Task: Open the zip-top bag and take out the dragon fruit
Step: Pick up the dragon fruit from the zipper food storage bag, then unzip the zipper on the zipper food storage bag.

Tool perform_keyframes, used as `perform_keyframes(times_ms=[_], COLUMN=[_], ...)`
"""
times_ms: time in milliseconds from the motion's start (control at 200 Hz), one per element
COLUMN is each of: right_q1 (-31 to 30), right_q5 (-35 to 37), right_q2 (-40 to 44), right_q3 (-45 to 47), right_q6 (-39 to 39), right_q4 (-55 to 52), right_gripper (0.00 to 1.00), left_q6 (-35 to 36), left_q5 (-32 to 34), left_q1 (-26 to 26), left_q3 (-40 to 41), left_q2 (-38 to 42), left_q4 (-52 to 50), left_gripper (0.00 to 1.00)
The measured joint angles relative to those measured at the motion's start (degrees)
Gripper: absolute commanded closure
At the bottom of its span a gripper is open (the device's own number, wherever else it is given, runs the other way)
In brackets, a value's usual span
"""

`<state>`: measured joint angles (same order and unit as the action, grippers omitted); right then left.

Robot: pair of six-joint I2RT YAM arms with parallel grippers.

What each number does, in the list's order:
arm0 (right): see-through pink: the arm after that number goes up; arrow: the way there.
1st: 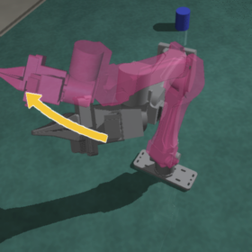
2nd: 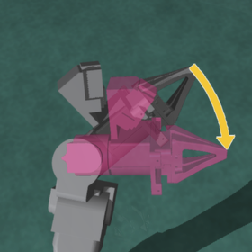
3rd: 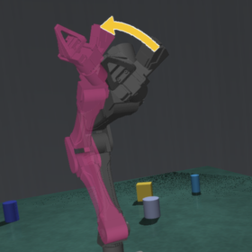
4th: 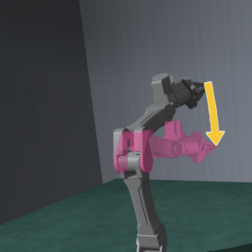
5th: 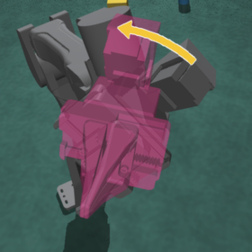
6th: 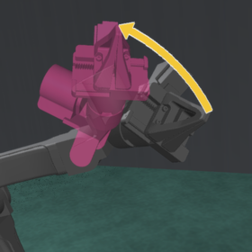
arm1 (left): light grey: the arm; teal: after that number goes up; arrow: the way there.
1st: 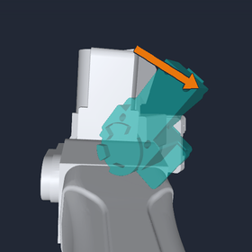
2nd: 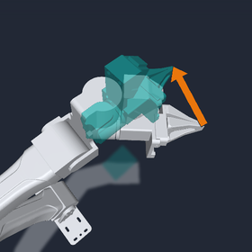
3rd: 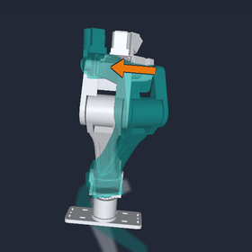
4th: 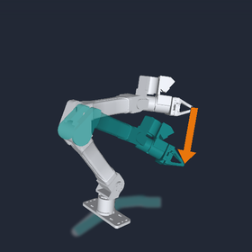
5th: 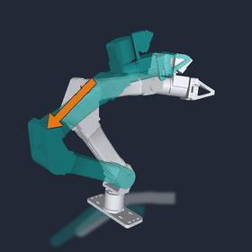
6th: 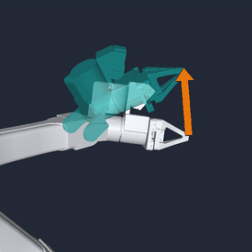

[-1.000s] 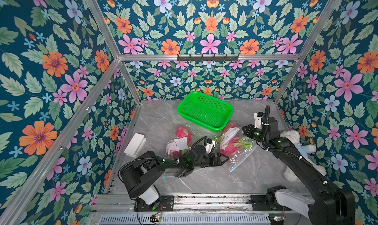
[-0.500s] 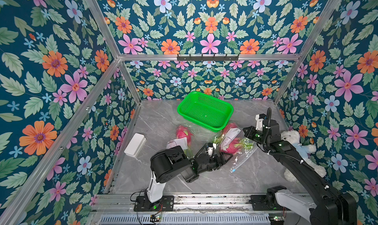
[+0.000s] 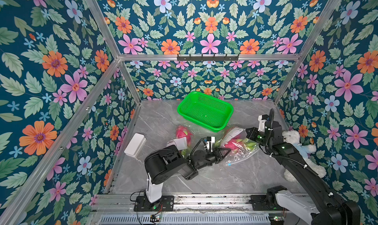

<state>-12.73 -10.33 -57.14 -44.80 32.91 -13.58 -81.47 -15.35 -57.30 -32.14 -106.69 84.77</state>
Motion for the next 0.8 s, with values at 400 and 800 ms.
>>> perform_keyframes(times_ms=[400,800], right_q1=[-2.80,-26.64], right_q5=[-5.44,3.52], right_q2=[4.74,1.29], right_q3=[-9.53,-17.57], right_q6=[-13.55,-28.74], right_q4=[-10.95,-17.79], right_gripper=[0.39,0.51], left_q6=[14.01,19.34], left_q5=[-16.94,-28.44], left_q1=[12.48,18.21], left_q3=[-16.48,-23.28], left_q2=[7.37,7.17], left_q4=[-29.53,-46.80], left_gripper=[1.00,1.00])
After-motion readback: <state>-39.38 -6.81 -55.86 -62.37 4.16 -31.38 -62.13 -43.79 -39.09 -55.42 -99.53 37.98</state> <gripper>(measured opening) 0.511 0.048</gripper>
